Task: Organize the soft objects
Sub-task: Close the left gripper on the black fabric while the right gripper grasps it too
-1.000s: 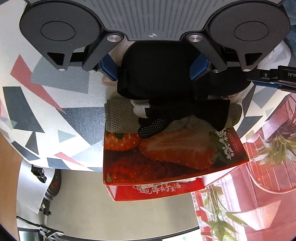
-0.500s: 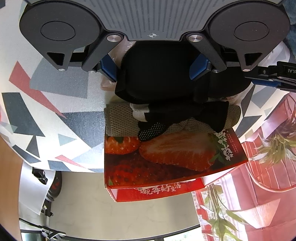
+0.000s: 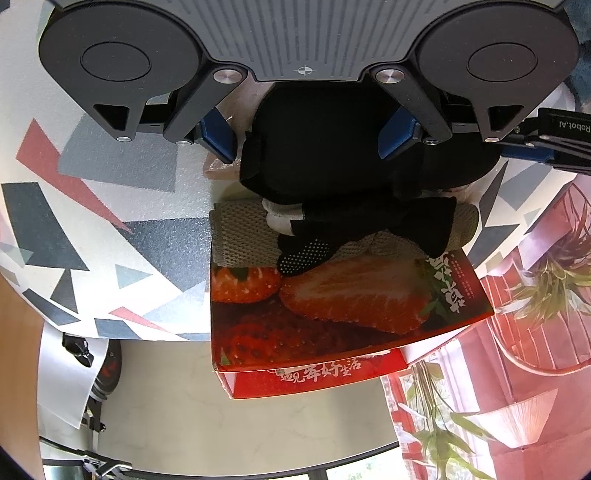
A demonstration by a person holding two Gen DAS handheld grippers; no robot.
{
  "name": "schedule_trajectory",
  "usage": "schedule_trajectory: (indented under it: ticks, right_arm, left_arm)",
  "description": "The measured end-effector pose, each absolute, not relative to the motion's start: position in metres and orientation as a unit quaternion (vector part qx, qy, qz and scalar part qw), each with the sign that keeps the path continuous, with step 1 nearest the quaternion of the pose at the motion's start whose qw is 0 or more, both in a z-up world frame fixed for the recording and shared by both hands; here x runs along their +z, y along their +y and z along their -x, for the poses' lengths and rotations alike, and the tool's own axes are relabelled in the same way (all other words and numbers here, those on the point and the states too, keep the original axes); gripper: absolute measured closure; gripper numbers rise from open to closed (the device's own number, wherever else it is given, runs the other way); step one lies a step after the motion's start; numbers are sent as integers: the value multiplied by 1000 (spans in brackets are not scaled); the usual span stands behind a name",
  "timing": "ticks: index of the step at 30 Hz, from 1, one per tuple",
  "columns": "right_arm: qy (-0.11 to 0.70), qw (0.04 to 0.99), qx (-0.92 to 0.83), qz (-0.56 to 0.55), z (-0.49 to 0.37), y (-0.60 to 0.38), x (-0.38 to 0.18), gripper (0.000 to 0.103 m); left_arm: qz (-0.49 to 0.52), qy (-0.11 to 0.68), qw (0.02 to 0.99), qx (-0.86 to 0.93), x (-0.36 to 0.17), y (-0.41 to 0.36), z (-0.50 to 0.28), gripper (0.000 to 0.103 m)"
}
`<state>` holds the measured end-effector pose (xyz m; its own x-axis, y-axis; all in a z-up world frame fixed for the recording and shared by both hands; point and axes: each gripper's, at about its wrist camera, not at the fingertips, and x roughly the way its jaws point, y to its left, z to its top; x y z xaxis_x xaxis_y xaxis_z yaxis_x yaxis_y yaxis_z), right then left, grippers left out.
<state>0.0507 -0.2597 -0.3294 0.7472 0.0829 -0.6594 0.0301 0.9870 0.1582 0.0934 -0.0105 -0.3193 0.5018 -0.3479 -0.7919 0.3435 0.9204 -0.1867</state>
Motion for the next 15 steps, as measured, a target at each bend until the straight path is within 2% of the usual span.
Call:
schedule_trajectory:
  ticks: [10,11,15]
  right_arm:
    - [349,933,35,-82,-51,-254,-326,25]
    - [347,933,36,-83,-51,-253,-325,28]
    - [346,933,36,-89,-48,-254,-321,48]
  left_arm:
    - [-3,458,867,-197,-322,-12,-94,44]
    - [-3,458,867,-198,-322,-12,-94,44]
    - [-2,458,867,-198,-322,-12,-94,44]
